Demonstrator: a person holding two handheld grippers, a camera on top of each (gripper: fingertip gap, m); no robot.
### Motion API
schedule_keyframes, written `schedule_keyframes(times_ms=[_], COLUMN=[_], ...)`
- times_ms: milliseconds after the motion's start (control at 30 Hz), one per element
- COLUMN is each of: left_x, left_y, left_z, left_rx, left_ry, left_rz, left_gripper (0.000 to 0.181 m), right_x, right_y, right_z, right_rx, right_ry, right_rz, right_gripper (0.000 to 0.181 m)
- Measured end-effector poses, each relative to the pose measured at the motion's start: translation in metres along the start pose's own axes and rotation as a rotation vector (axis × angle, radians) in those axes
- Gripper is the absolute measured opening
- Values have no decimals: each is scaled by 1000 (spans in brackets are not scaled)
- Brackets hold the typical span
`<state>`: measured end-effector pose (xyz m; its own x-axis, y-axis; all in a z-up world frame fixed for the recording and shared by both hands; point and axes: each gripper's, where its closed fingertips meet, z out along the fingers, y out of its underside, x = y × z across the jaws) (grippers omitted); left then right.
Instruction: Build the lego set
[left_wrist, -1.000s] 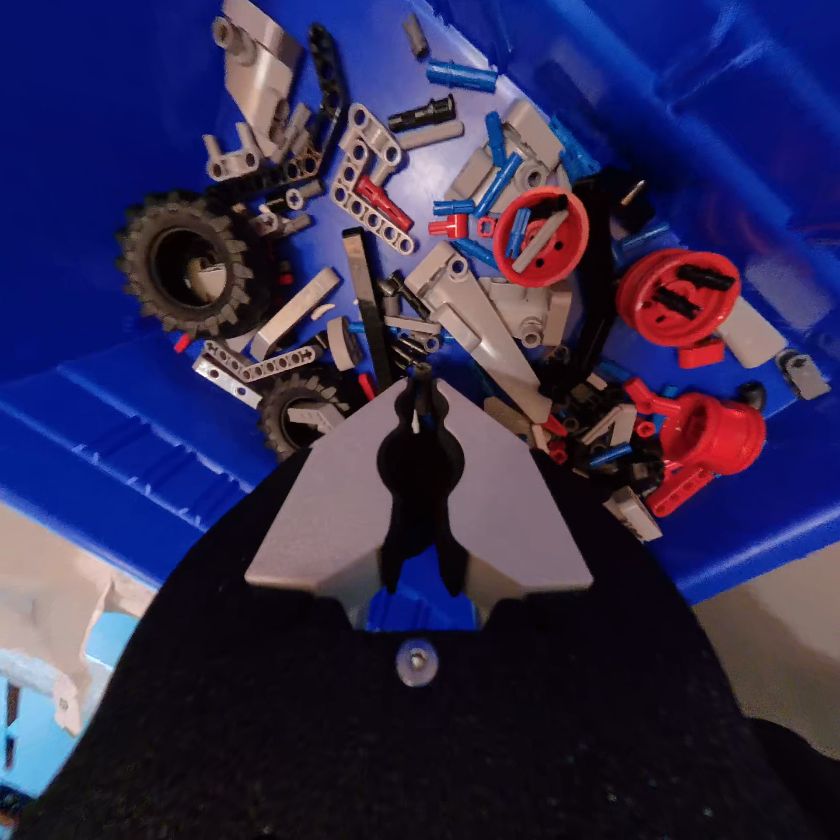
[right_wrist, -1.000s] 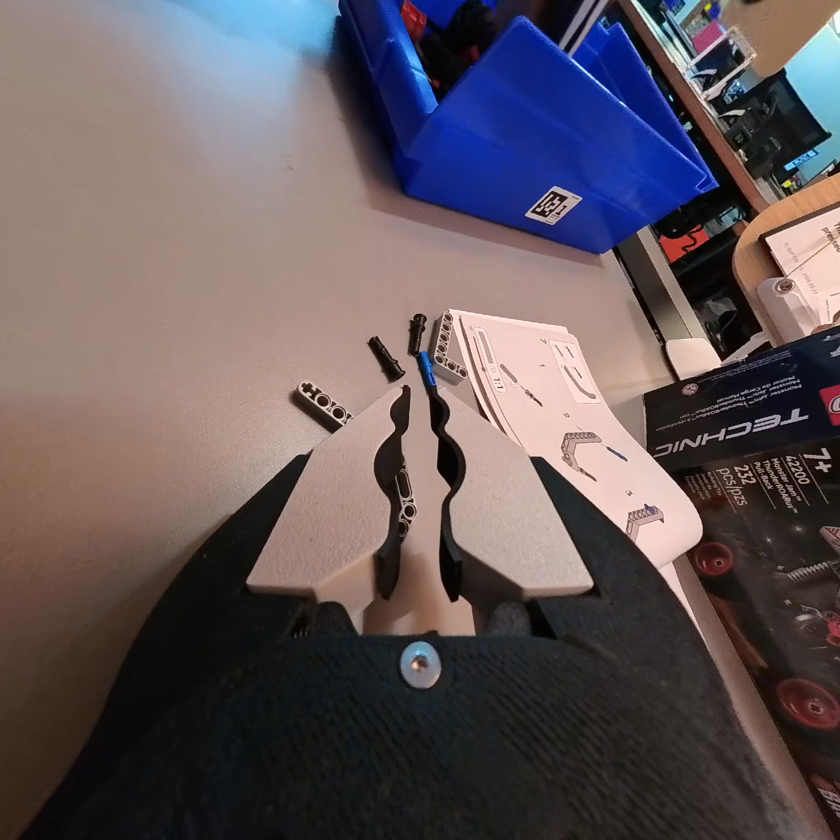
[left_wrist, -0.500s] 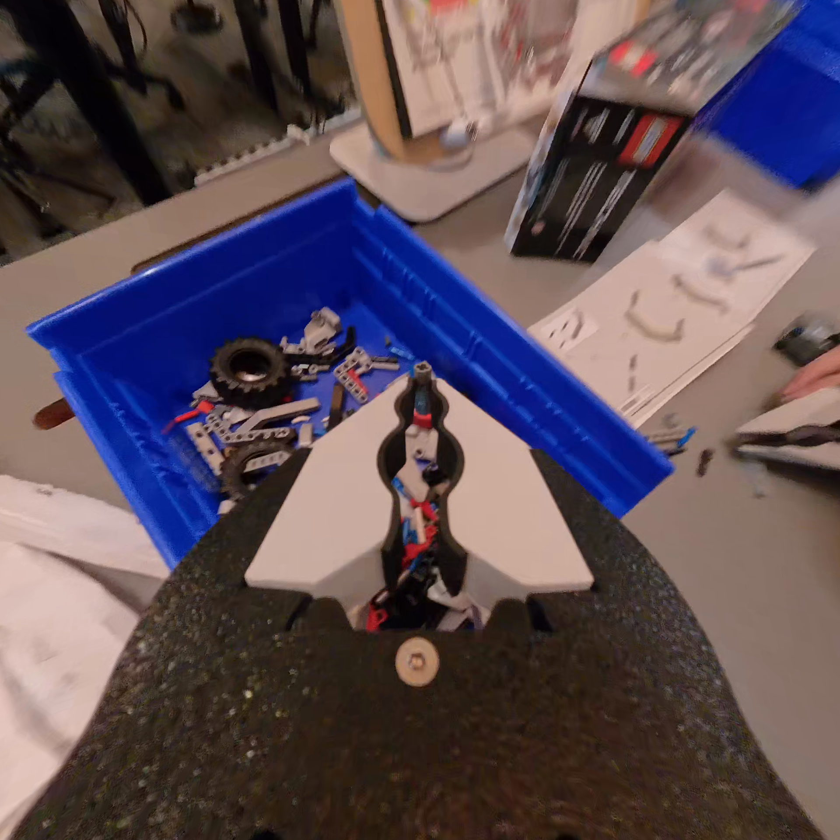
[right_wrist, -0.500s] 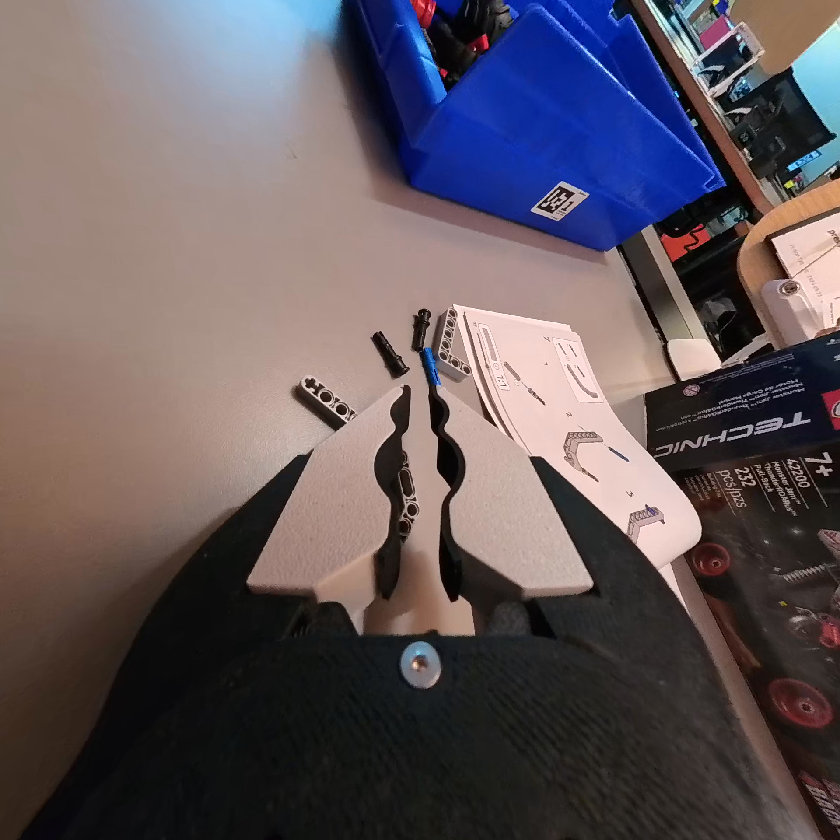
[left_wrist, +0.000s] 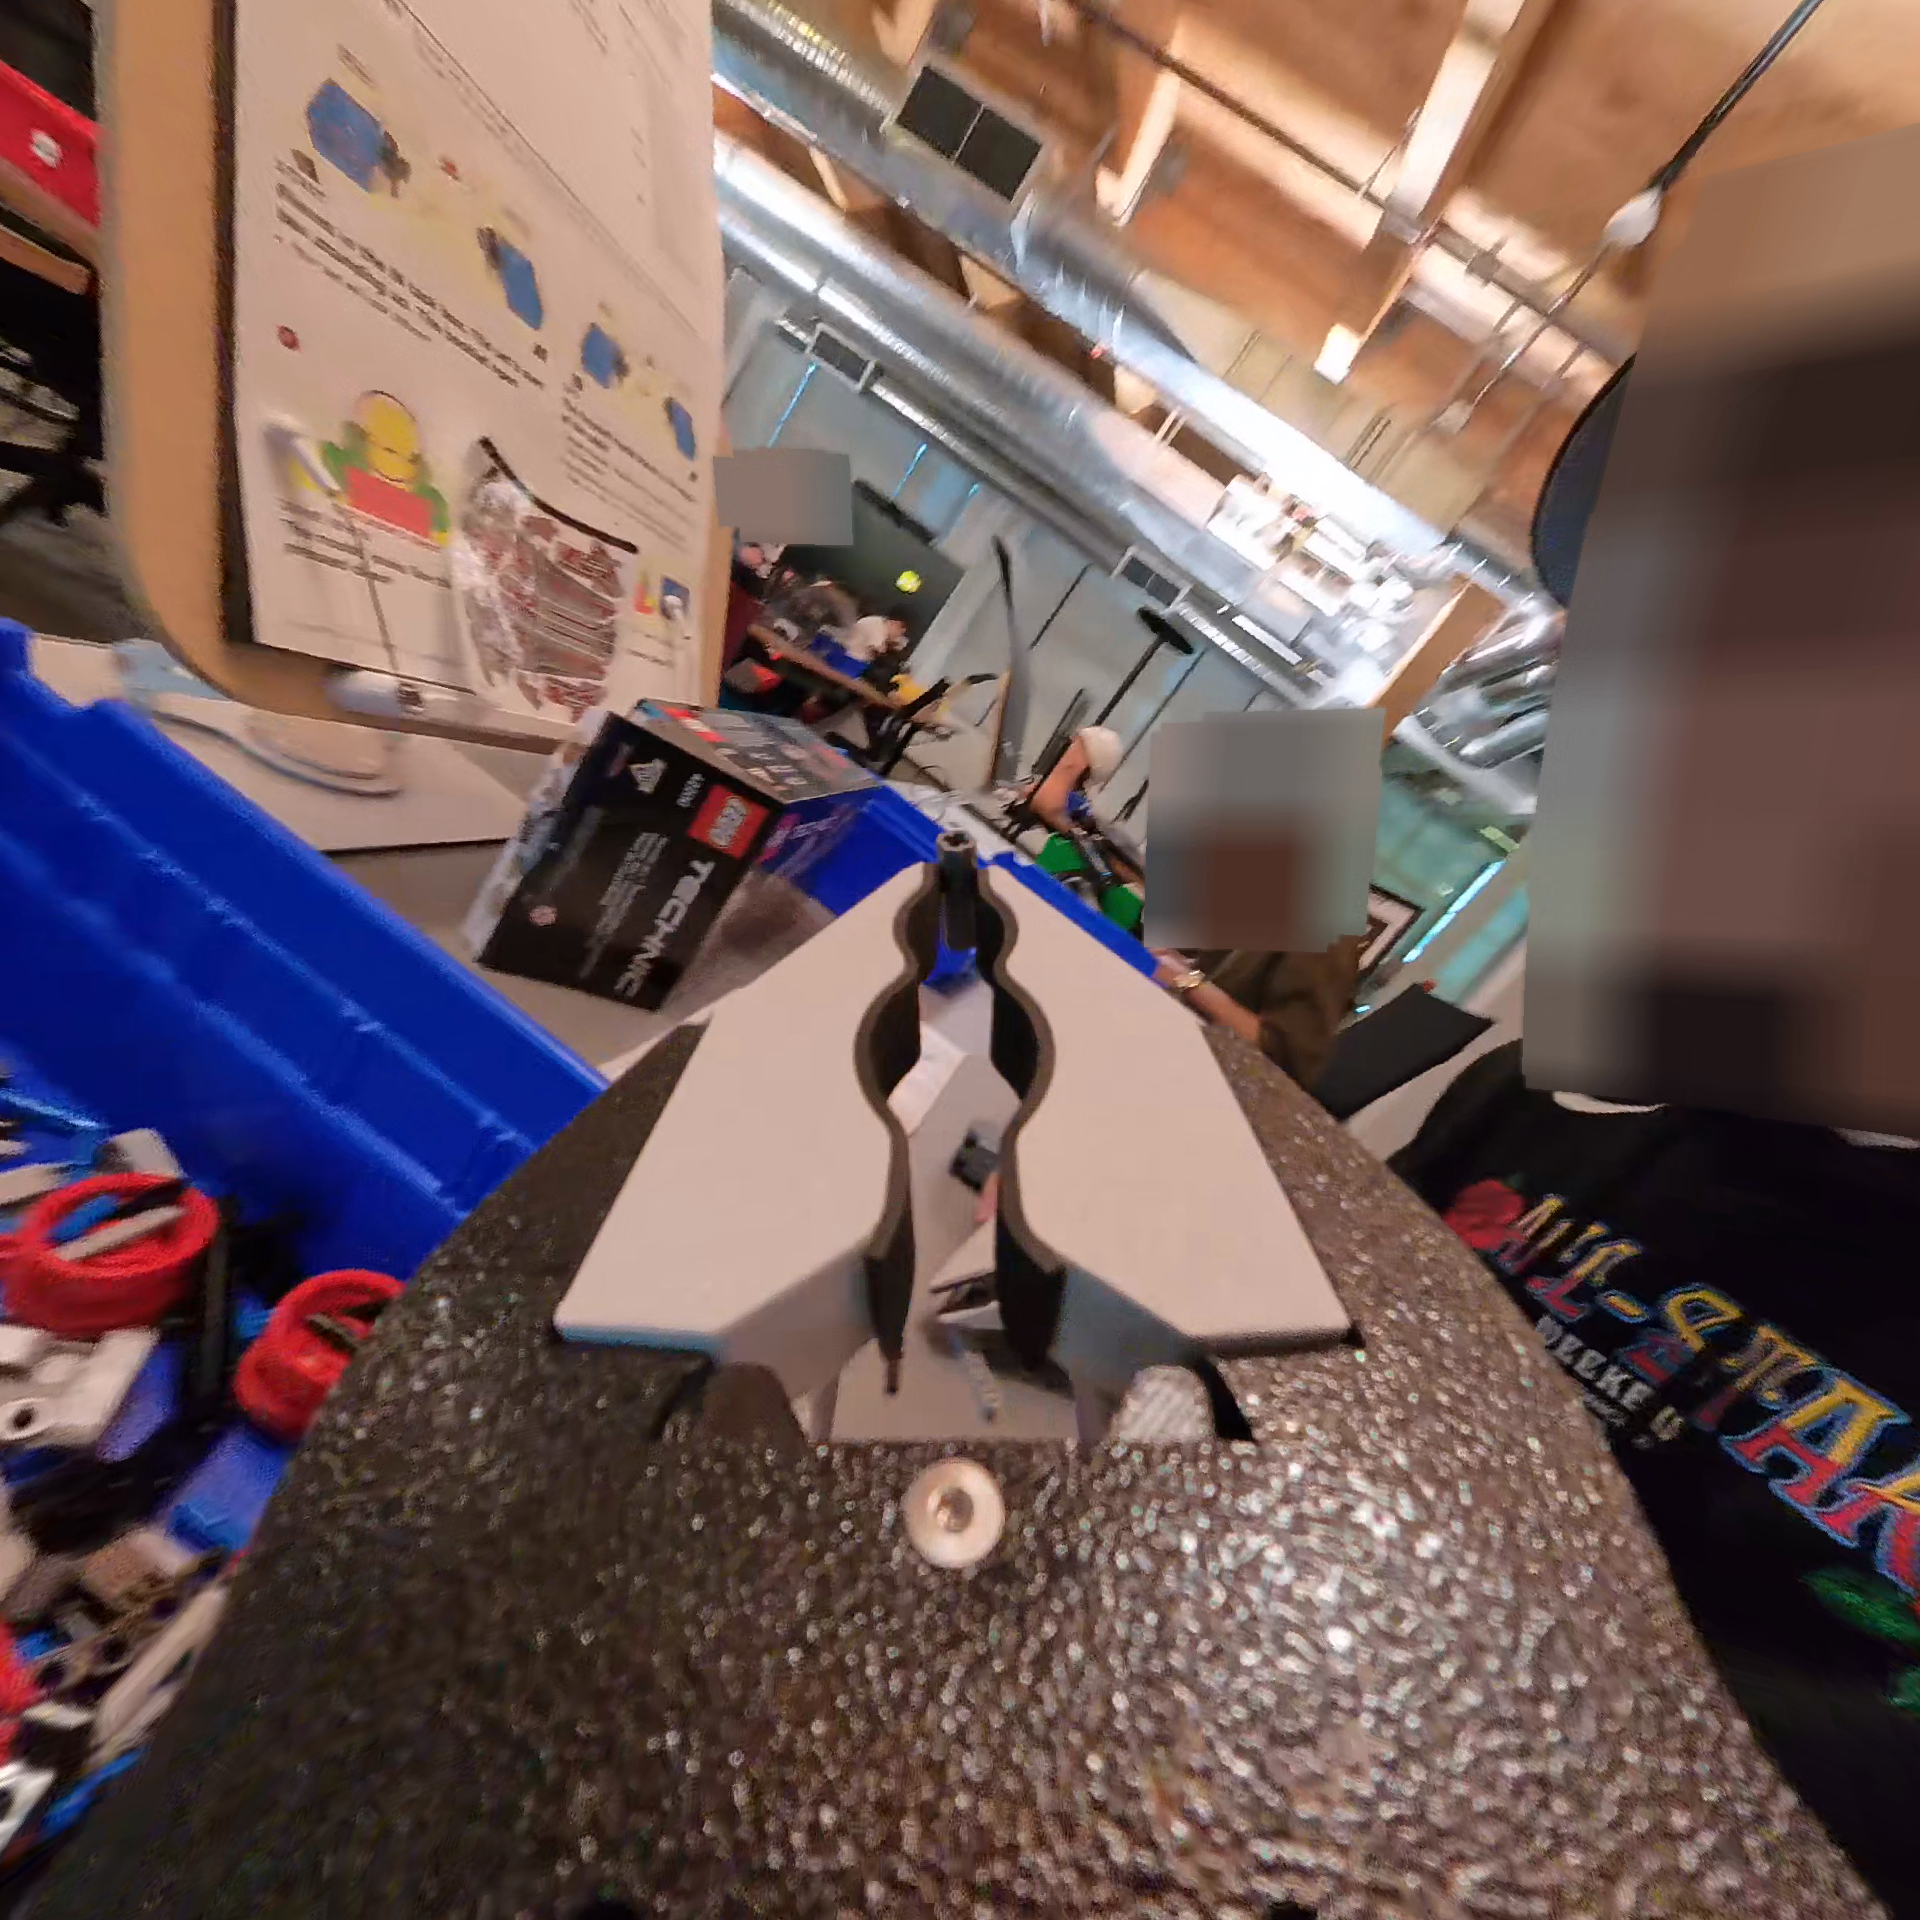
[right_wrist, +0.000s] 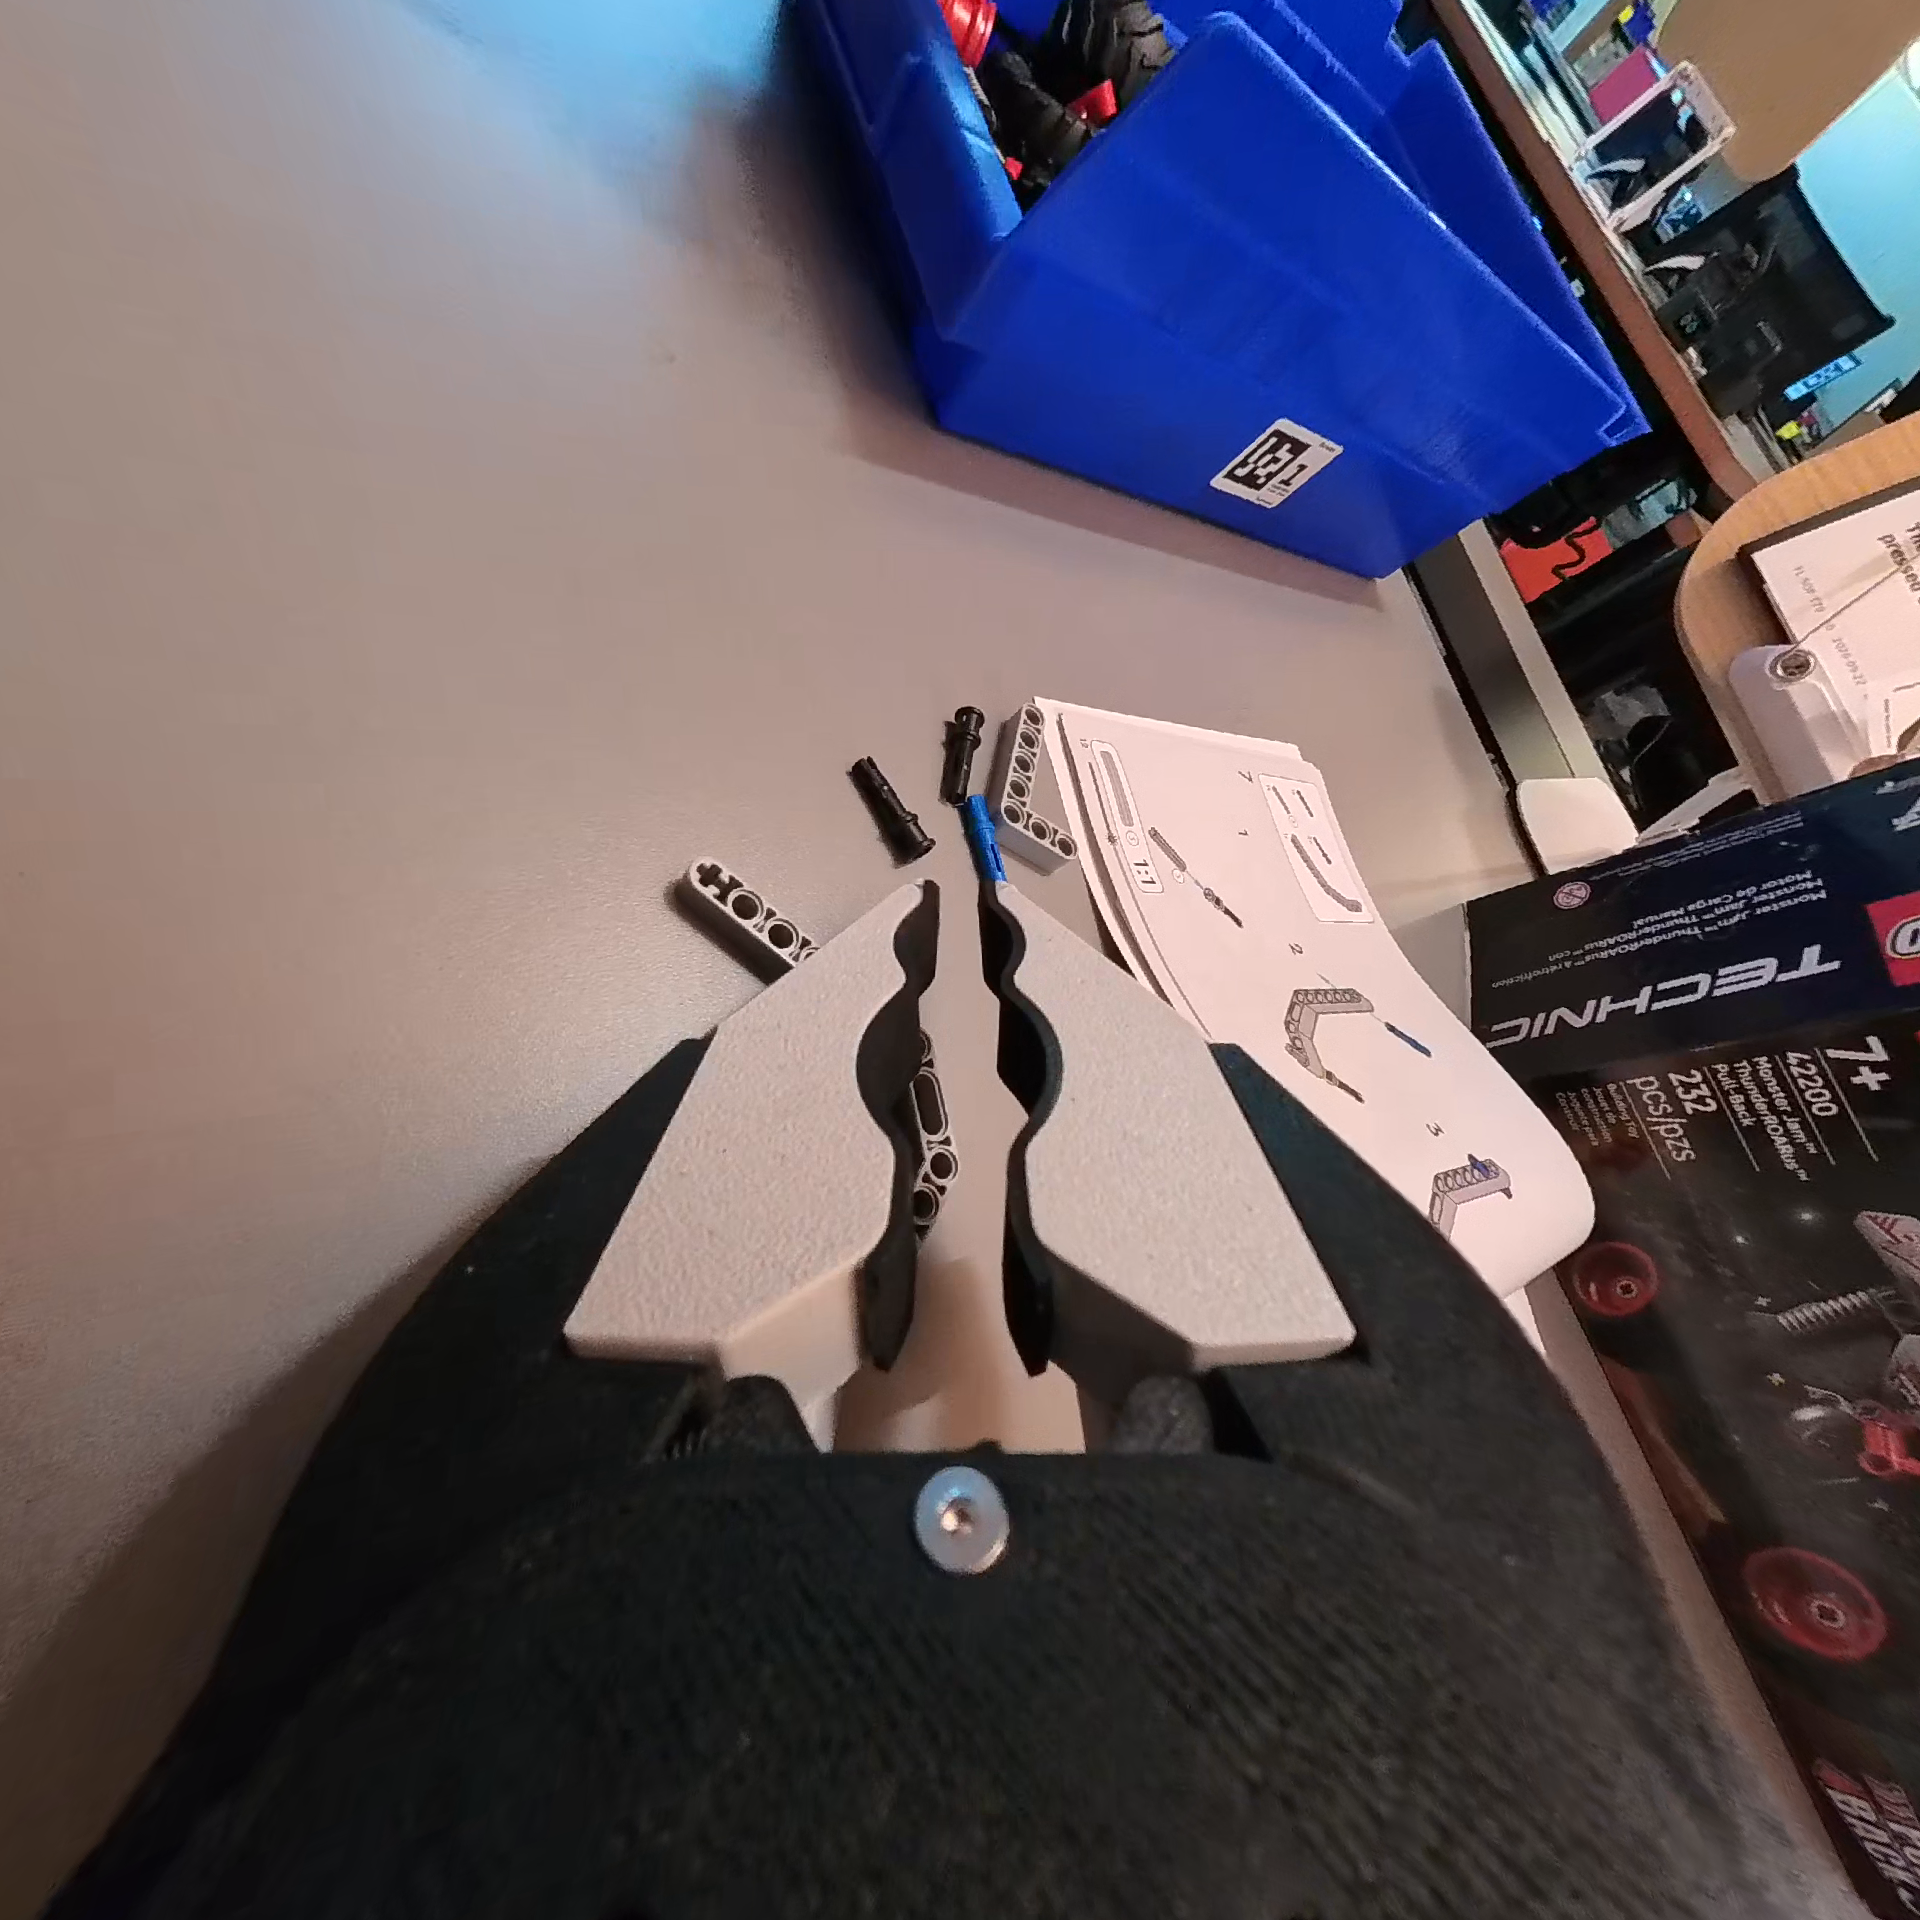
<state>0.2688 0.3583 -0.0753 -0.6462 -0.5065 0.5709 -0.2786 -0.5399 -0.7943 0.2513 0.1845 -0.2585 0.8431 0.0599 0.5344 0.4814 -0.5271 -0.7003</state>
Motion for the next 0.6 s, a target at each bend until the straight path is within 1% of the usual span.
schedule_keyframes(times_ms=[100, 267, 333, 400, 500, 567, 600], left_x=[6, 26, 29, 23, 9, -1, -1], left_y=[5, 13, 18, 21, 27, 39, 51], left_z=[3, 11, 13, 13, 6, -3, -6], left_rx=[24, -2, -23, -39, -85, -155, -201], left_ry=[38, 83, 66, -3, -173, -281, -299], left_rz=[-55, -47, -32, 0, 135, 222, 244], left_gripper=[4, 4, 4, 4, 4, 4, 4], right_x=[1, 2, 2, 1, -1, -1, 0], right_y=[2, 2, 1, 1, 1, 1, 1], right_z=[1, 0, -1, -2, -3, -4, -4], right_rx=[8, 21, 28, 30, 30, 31, 32], right_ry=[5, 7, 7, 9, 13, 23, 31], right_rz=[-6, -5, -6, -10, -12, -11, -9], right_gripper=[4, 4, 4, 4, 5, 4, 4])
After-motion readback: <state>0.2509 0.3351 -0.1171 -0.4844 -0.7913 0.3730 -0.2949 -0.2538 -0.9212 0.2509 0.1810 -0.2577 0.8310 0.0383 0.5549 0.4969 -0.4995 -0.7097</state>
